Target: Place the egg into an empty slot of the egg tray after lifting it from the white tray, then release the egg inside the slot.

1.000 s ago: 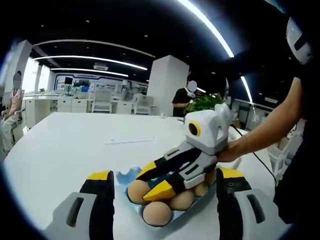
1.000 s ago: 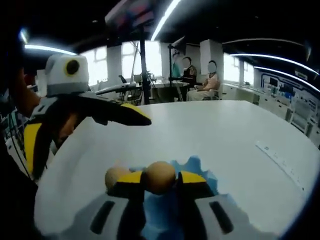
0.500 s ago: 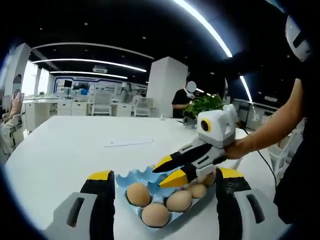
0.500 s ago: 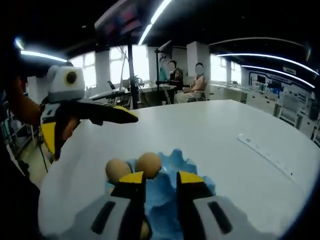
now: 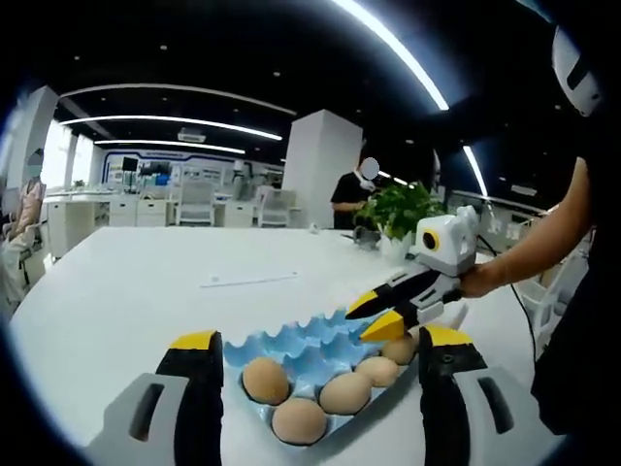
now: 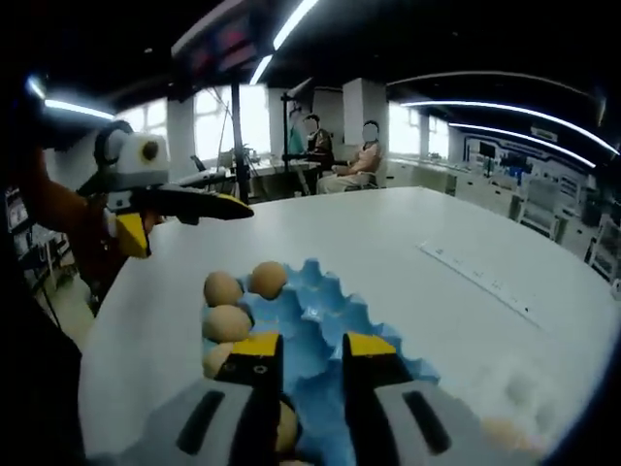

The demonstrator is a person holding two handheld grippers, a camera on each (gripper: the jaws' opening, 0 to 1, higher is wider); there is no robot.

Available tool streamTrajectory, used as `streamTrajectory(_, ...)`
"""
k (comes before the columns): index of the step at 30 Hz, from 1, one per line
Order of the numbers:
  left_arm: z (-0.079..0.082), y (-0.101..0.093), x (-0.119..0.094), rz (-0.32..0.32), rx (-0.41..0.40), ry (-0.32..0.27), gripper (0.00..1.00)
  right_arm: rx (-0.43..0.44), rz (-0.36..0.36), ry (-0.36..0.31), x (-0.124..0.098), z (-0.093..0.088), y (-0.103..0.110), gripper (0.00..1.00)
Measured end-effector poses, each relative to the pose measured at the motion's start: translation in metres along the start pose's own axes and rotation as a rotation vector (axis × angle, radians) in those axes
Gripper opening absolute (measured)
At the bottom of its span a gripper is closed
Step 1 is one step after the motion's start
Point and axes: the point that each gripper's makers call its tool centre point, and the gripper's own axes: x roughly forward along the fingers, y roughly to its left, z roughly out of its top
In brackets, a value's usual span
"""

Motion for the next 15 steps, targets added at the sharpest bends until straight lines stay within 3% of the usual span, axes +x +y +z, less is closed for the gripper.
streamTrajectory(9, 0.001, 0.001, 0.001, 0.0, -0.001, 0.0, 0.83, 0.038, -0.104, -0.003, -0.044, -0.015, -0.025, 0.24)
streamTrajectory(13, 0.0, 0.001, 0.003, 0.0, 0.003, 0.005, 0.83, 0.052, -0.178, 0.003, -0.069, -0.025, -0.044, 0.24)
streamTrajectory(15, 0.0, 0.0, 0.004, -0.002, 0.005, 0.006, 0.83, 0.052, -0.248, 0.015, -0.085, -0.034, -0.06, 0.24)
